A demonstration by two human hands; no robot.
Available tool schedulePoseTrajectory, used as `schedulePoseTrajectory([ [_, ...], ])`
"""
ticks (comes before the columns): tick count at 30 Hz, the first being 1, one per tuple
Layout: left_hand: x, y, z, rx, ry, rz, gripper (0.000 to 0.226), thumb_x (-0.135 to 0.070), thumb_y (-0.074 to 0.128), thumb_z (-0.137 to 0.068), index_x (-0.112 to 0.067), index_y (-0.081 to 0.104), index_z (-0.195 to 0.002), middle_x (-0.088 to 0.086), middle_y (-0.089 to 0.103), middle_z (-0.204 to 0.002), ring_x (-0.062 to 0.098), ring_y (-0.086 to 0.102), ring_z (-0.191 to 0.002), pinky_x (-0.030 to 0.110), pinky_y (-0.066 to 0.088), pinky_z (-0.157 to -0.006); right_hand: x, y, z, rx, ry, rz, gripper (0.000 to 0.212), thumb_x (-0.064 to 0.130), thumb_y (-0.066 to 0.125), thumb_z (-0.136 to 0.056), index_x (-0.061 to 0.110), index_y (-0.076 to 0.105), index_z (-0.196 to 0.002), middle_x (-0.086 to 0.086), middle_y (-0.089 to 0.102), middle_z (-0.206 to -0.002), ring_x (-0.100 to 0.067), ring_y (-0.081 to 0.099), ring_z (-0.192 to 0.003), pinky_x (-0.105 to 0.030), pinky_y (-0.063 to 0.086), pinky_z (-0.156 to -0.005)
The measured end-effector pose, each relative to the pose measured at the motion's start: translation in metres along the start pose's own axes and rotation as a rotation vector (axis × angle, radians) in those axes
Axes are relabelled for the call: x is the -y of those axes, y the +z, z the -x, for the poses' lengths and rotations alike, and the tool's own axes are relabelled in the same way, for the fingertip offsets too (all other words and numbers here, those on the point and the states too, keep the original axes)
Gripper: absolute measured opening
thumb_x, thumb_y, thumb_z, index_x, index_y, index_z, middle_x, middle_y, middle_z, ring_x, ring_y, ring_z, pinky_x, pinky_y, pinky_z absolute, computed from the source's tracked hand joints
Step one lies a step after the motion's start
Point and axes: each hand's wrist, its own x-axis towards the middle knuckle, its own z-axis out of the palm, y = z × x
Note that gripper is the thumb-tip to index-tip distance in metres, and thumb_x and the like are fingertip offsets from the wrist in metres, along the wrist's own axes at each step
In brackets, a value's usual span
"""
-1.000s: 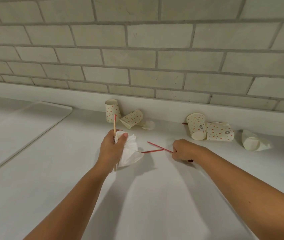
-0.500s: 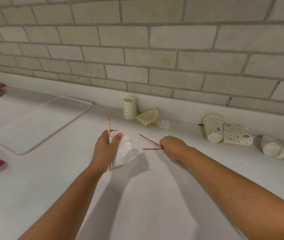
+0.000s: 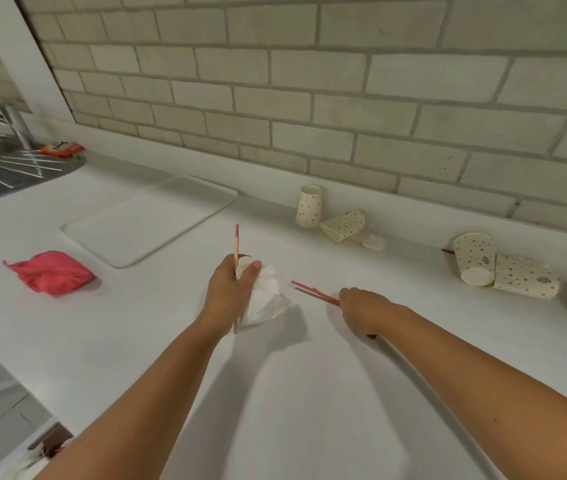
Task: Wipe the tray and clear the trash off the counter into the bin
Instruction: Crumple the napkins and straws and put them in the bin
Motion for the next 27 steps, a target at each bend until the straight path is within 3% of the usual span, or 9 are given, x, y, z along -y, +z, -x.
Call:
schedulePoseTrajectory([
  [2,0.0,-0.009,0.002,0.007,0.011,0.002,0.015,-0.026,0.054,-0.093,-0.017,0.055,-0.105,0.004,0.062,-0.102,0.021,0.06,-0.093,0.025,0.048,-0.074,0.018,0.003,0.002,0.006,-0.018,-0.069,0.018,0.003,0.036,-0.094,0.011,0.042,-0.109,0.002,0.039,-0.075,-0.012,0.039,-0.059,-0.022,0.031,-0.049],
  [9,0.011,-0.094,0.005,-0.066,0.013,0.014,0.013,-0.027,0.054,-0.093,-0.018,0.054,-0.102,-0.003,0.059,-0.092,0.014,0.058,-0.084,0.022,0.046,-0.07,0.112,-0.003,0.01,0.106,-0.086,-0.258,0.003,0.006,0.038,-0.097,0.008,0.036,-0.096,0.0,0.04,-0.072,-0.011,0.038,-0.055,-0.021,0.033,-0.049],
  [12,0.017,-0.139,0.01,-0.115,0.006,0.02,0.013,-0.026,0.055,-0.093,-0.016,0.054,-0.102,-0.003,0.059,-0.09,0.017,0.058,-0.087,0.027,0.047,-0.078,0.161,-0.013,0.023,0.123,-0.146,-0.488,0.014,0.015,0.029,-0.101,0.007,0.039,-0.096,-0.001,0.041,-0.071,-0.011,0.04,-0.051,-0.018,0.035,-0.047],
  [15,0.027,-0.191,0.016,-0.19,-0.002,0.021,0.013,-0.026,0.055,-0.093,-0.015,0.054,-0.101,-0.004,0.059,-0.087,0.016,0.058,-0.085,0.026,0.048,-0.075,0.223,-0.019,0.037,0.137,-0.224,-0.58,0.025,0.014,0.028,-0.1,0.002,0.048,-0.11,-0.001,0.041,-0.07,-0.011,0.041,-0.05,-0.02,0.035,-0.048],
  [19,0.048,-0.26,0.029,-0.324,-0.038,-0.069,0.014,-0.029,0.054,-0.092,-0.017,0.054,-0.1,0.0,0.062,-0.093,0.019,0.059,-0.087,0.032,0.049,-0.077,0.3,-0.01,0.045,0.194,-0.363,-0.493,0.028,0.01,0.033,-0.097,-0.003,0.053,-0.113,-0.004,0.047,-0.068,-0.013,0.046,-0.052,-0.026,0.037,-0.054],
  [23,0.08,-0.32,0.05,-0.419,-0.125,-0.07,0.01,-0.027,0.053,-0.094,-0.019,0.05,-0.099,-0.006,0.057,-0.085,0.016,0.056,-0.082,0.031,0.048,-0.074,0.366,0.016,0.053,0.263,-0.486,-0.24,0.018,0.007,0.04,-0.094,0.003,0.05,-0.08,-0.011,0.049,-0.07,-0.016,0.039,-0.051,-0.025,0.03,-0.048],
  [27,0.111,-0.36,0.068,-0.465,-0.214,-0.105,0.011,-0.028,0.051,-0.095,-0.02,0.05,-0.087,0.0,0.056,-0.083,0.017,0.056,-0.075,0.025,0.046,-0.061,0.408,0.069,0.061,0.389,-0.524,0.061,0.037,0.014,0.037,-0.099,0.009,0.039,-0.063,-0.003,0.039,-0.061,-0.012,0.034,-0.05,-0.017,0.03,-0.04],
])
